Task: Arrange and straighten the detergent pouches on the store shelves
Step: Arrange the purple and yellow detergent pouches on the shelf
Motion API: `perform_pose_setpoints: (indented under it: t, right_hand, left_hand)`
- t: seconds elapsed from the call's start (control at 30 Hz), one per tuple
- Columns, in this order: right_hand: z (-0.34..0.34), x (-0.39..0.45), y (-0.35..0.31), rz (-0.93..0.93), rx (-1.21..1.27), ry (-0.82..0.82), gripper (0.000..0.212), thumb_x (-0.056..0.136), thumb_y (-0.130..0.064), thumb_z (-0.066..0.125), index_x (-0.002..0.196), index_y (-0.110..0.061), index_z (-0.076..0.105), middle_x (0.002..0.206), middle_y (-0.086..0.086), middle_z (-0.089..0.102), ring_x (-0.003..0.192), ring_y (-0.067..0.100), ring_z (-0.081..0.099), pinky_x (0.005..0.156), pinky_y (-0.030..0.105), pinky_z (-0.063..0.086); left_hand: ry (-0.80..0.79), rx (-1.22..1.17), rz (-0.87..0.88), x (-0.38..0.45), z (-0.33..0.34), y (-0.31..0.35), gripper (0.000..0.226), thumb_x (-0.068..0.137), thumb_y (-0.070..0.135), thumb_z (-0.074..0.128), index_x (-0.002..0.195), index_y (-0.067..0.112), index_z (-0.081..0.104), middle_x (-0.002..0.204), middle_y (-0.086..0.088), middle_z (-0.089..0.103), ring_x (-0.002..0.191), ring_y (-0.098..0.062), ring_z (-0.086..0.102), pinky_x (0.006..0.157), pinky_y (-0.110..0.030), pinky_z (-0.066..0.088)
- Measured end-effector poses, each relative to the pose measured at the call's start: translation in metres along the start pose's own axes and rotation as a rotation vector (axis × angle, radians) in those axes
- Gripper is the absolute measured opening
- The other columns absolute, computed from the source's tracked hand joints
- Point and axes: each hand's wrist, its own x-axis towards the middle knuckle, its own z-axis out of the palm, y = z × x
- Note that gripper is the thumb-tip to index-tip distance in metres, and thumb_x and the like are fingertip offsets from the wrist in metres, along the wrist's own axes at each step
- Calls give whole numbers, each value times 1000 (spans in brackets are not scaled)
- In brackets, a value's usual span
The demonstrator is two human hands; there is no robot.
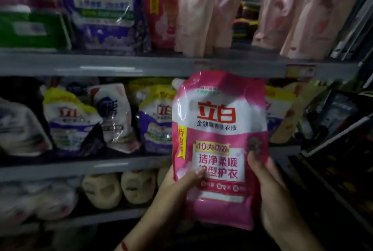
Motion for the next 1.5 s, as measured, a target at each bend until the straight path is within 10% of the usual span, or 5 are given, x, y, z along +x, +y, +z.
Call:
perform_pose_setpoints:
  t: [0.17,0.5,0.77,1.23,1.5]
  right_hand:
    - [9,-36,65,309,-223,-192,86,52,-53,88,128,-35,52,115,1,72,102,24,71,86,45,56]
    - [32,-68,124,603,179,-196,65,67,-25,81,126,-6,61,103,17,73,87,28,73,72,35,59]
    - [25,-80,148,894,411,-589,58,78,-37,80,122,-1,66,117,19,66,113,31,63,100,41,47]
    - [20,-64,153,572,-118,-497,58,69,0,70,124,-11,54,111,21,70,101,38,69,81,45,57]
    - [44,-80,125,414,-422,-659,54,72,-7,71,121,-26,56,112,2,73,102,21,71,86,40,56]
  left_hand:
    - [95,-50,-5,-59,-48,-34,55,80,18,67,132,3,55,120,-22,69,111,-39,67,94,-49,55]
    - [54,527,117,-122,-77,-8,57,88,49,63,140,30,49,132,2,64,122,-16,61,102,-40,47]
    - [-48,689,63,-147,-78,-2,53,94,47,62,144,38,47,108,8,74,100,-7,70,77,-21,52]
    - [302,209,86,-119,-119,-38,96,57,59,89,129,8,52,111,-3,75,103,-19,72,80,-25,57]
    - [321,-172,-188,-140,-124,-51,49,89,39,64,126,7,60,114,-22,71,96,-34,73,74,-41,61]
